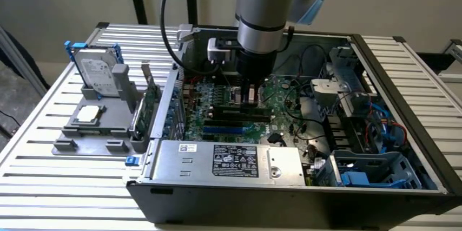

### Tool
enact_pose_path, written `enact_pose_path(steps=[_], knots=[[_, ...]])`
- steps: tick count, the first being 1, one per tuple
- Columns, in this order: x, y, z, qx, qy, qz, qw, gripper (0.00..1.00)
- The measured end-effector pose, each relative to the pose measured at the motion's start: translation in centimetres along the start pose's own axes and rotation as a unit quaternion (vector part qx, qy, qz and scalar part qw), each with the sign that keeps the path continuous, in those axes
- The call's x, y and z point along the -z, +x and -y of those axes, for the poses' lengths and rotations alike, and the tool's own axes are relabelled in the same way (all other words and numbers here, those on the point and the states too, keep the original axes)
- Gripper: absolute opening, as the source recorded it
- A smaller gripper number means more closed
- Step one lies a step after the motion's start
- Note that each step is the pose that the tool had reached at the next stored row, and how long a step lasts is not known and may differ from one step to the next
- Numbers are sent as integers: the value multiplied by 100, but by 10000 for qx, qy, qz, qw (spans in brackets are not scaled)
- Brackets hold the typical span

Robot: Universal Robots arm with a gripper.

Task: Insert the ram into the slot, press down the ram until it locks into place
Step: 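Insert the ram into the slot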

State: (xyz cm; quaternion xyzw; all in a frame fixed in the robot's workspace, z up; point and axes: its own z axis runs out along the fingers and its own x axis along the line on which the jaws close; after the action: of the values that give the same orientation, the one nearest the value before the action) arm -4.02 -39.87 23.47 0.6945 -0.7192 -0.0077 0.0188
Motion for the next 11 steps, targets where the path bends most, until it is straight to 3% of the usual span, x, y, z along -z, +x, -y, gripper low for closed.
enact_pose_path(steps=[11], knots=[[-32, -2, 1, -1, 0, -15, 10000, 13]])
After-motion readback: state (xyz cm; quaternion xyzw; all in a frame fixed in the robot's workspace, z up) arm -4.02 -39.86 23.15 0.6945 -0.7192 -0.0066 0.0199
